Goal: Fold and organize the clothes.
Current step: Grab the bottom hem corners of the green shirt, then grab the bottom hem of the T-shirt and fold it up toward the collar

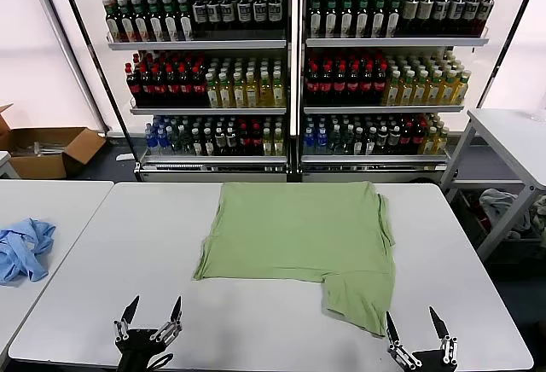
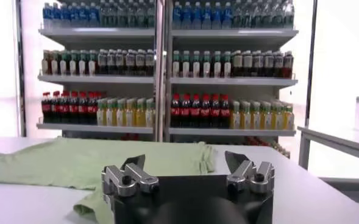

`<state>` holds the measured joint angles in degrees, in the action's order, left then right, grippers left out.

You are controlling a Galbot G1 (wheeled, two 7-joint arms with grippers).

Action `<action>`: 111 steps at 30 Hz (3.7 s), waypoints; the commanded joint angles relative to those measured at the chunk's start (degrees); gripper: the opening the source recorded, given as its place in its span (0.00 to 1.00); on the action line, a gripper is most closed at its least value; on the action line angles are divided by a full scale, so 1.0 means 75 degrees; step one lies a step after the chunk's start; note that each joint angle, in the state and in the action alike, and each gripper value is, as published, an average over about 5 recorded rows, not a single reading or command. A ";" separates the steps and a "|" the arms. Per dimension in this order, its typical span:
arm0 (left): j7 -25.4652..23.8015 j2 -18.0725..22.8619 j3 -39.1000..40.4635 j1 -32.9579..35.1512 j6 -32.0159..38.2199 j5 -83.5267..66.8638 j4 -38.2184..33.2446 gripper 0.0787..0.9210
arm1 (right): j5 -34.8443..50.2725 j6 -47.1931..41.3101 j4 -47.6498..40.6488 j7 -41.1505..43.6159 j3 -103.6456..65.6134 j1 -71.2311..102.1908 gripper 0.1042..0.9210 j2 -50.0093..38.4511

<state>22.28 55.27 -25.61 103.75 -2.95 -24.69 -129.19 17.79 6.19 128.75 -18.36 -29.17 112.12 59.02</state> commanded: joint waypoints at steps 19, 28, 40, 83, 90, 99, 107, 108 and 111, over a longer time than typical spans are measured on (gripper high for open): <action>-0.0550 -0.0393 0.0108 -0.1973 -0.4015 -0.2095 -0.0081 0.88 | 0.2130 -0.5238 0.1117 -0.1172 0.0532 -0.1416 0.88 -0.0045; -0.0742 -0.0190 0.0892 -0.3239 -0.3955 -0.2159 0.1087 0.88 | 0.2093 -0.5210 0.0973 -0.1140 0.0489 -0.1339 0.88 0.0140; -0.0790 0.0034 0.1303 -0.4307 -0.3720 -0.2219 0.2407 0.88 | 0.1925 -0.5067 0.0804 -0.0986 0.0531 -0.1334 0.88 0.0266; -0.1340 0.0034 0.1608 -0.4215 -0.3330 -0.2120 0.2813 0.14 | 0.1458 -0.4502 -0.0255 -0.0356 0.0834 -0.1863 0.21 0.0314; -0.1443 -0.0079 0.1594 -0.4029 -0.3276 -0.1994 0.2529 0.01 | 0.1444 -0.4420 -0.0254 -0.0343 0.0787 -0.1888 0.01 0.0239; -0.1247 -0.0423 0.0994 -0.3164 -0.3030 -0.1999 0.1604 0.01 | 0.1104 -0.4376 0.0689 -0.0102 -0.0197 -0.1432 0.00 -0.0089; -0.0595 -0.0624 0.0526 -0.2111 -0.2741 -0.2065 0.0798 0.01 | 0.1146 -0.4367 0.1183 0.0080 -0.0784 -0.0655 0.00 -0.0450; -0.0513 -0.0636 0.0485 -0.1990 -0.2708 -0.2058 0.0690 0.01 | 0.1136 -0.4352 0.1288 0.0123 -0.0865 -0.0530 0.00 -0.0494; -0.0341 -0.0660 0.0409 -0.1654 -0.2625 -0.2005 0.0364 0.01 | 0.1134 -0.4272 0.1552 0.0192 -0.1139 -0.0157 0.00 -0.0625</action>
<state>17.36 51.02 -20.43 85.94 -23.40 -39.63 -121.72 26.55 -25.19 138.45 -17.85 -35.82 108.90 55.19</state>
